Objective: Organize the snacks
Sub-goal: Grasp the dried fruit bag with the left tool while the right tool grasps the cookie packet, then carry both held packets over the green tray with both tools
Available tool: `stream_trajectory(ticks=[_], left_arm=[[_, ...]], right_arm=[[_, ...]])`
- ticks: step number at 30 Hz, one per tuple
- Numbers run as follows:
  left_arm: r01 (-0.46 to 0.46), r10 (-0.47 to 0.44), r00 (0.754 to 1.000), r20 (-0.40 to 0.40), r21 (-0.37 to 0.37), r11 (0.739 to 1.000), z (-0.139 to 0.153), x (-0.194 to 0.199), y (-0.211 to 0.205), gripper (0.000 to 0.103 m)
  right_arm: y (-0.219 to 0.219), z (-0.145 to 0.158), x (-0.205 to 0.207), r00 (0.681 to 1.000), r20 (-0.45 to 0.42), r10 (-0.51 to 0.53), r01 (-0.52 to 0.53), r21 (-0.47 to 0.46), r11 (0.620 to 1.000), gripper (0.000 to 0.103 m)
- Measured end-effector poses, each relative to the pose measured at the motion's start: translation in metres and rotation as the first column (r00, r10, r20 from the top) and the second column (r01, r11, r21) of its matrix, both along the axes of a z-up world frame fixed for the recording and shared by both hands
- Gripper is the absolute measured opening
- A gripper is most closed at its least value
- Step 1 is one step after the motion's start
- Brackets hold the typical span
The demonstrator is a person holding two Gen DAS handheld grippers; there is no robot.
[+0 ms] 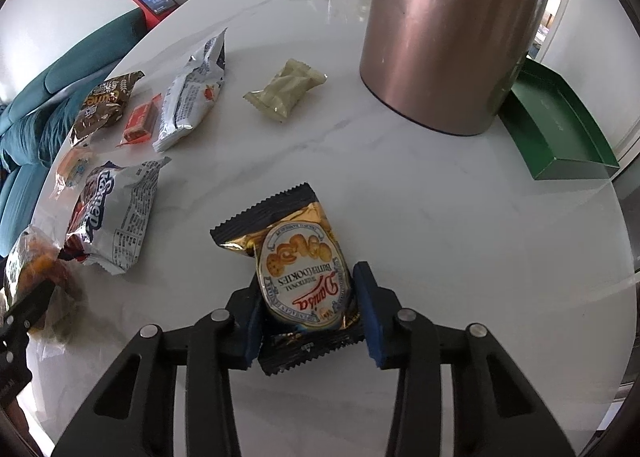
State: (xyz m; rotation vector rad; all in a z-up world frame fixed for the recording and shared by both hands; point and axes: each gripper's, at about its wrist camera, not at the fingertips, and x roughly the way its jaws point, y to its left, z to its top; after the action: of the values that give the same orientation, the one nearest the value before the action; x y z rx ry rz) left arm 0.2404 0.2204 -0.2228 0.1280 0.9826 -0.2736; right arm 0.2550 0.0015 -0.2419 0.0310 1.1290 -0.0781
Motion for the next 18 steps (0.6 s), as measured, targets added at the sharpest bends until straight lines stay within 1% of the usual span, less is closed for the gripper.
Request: stream_trajectory(ticks=[7, 11, 18], left_arm=[[-0.004, 0.004, 1.000, 0.005, 0.000, 1.000, 0.003, -0.001, 0.000, 0.054], [-0.003, 0.003, 1.000, 0.017, 0.004, 1.000, 0.008, -0.004, -0.002, 0.054], [0.017, -0.017, 0.999, 0.037, 0.004, 1.000, 0.022, -0.013, -0.008, 0.054]], right_arm=[[0.000, 0.007, -0.007, 1.000, 0.030, 0.009, -0.009, 0.011, 1.000, 0.005], [-0.002, 0.014, -0.011, 0.999, 0.047, 0.003, -0.004, 0.018, 1.000, 0.004], [-0.006, 0.021, -0.020, 0.999, 0.046, 0.005, -0.006, 0.039, 0.999, 0.004]])
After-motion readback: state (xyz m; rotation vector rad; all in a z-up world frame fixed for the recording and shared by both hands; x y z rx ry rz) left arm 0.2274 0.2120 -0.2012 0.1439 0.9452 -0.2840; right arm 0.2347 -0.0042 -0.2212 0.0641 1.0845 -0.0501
